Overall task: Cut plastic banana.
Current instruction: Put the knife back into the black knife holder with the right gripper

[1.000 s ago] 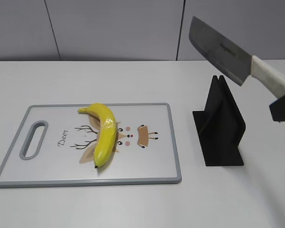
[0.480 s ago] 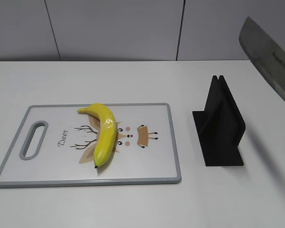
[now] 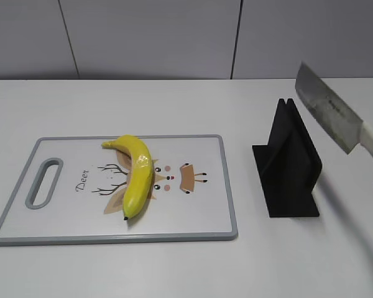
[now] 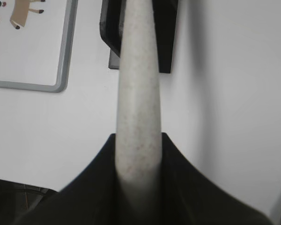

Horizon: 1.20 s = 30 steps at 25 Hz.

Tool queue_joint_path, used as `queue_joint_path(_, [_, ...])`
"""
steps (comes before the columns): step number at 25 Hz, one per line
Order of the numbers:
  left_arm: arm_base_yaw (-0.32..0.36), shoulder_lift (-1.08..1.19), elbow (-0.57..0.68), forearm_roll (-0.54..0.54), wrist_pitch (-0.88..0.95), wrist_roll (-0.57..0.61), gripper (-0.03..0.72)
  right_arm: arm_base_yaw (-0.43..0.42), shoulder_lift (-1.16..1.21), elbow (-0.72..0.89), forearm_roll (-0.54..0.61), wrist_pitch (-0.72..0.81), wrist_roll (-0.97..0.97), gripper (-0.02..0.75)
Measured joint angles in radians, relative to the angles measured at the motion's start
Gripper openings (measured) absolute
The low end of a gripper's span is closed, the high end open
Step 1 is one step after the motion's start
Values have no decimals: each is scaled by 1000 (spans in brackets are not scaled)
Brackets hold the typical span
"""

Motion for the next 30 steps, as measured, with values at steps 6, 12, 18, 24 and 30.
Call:
queue_joint_path(6, [0, 0, 0, 0, -1, 0, 435, 0, 125, 0, -2, -108, 0, 162])
queue_joint_path(12, [0, 0, 0, 0, -1, 0, 435, 0, 140, -28, -2, -113, 0, 162])
queue_joint_path(18, [0, 0, 0, 1, -1, 0, 435, 0, 107, -117, 27, -63, 0, 162])
queue_joint_path(24, [0, 0, 0, 1, -2, 0, 435, 45, 137, -125, -13, -2, 36, 162])
queue_joint_path(30, [0, 0, 0, 1, -2, 0, 435, 262, 151, -185, -325, 86, 305, 162])
